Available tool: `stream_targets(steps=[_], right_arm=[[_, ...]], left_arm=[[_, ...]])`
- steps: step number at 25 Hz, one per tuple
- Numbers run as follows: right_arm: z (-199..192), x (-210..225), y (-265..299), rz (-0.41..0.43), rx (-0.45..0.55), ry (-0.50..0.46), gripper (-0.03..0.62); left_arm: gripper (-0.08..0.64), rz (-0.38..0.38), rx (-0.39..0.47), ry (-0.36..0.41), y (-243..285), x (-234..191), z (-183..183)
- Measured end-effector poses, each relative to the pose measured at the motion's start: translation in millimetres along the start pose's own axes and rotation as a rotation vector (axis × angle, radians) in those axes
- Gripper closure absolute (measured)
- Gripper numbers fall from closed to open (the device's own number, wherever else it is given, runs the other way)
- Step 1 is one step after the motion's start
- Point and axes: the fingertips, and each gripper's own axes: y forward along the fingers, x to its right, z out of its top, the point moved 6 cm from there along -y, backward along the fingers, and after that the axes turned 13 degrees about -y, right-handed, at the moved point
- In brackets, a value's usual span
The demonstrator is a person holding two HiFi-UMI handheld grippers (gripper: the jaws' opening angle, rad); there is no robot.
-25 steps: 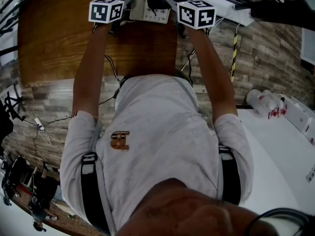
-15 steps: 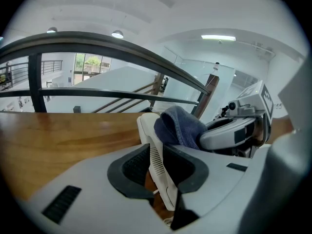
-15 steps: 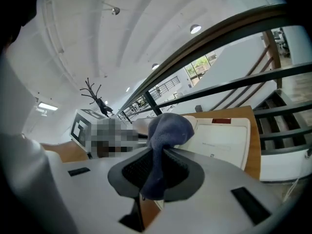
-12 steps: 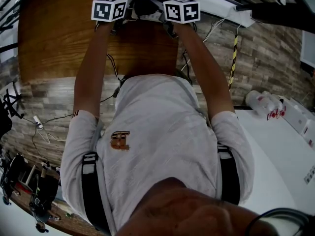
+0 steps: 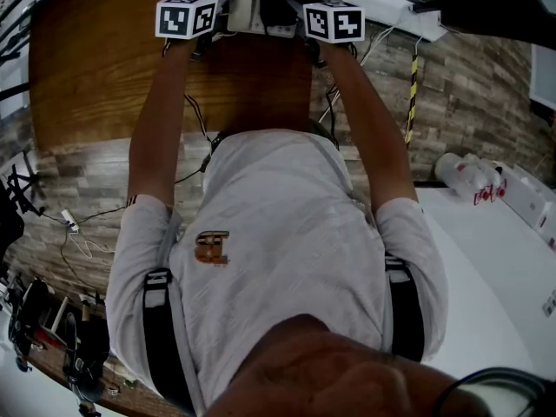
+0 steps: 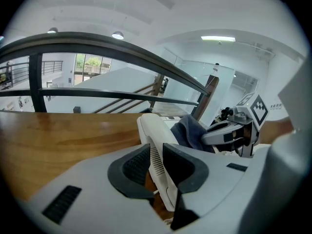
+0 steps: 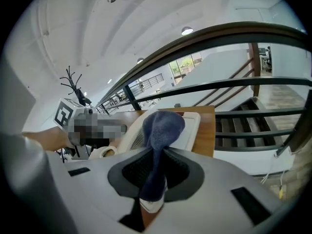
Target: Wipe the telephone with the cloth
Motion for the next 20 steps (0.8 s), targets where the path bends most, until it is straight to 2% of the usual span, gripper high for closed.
stream_targets(steps=[6,10,15,20], right_arm=[[-12.6,11.3,-25.1,-0.081,-0.004,0.0,0.522],[-15.6,5.4,-45.0,-0.096,0.048,0.012,0.522],[-1.9,-23.5,-49.5,-0.031,0.117,0.011,0.522],[9.2,-61.6,-36.6,0.069,0.153,0.027,0.522]], left_arm=[[0.476,0.011,0.006,0.006,-1.5,-4.4,1.2],[0.476,0.011,0.009,0.012,-4.9,1.8,-2.0],[0.476,0.019,0.011,0.019,-5.6,3.7,-1.0],[0.476,0.015,0.008,0.021,-2.8,1.7,-2.3]])
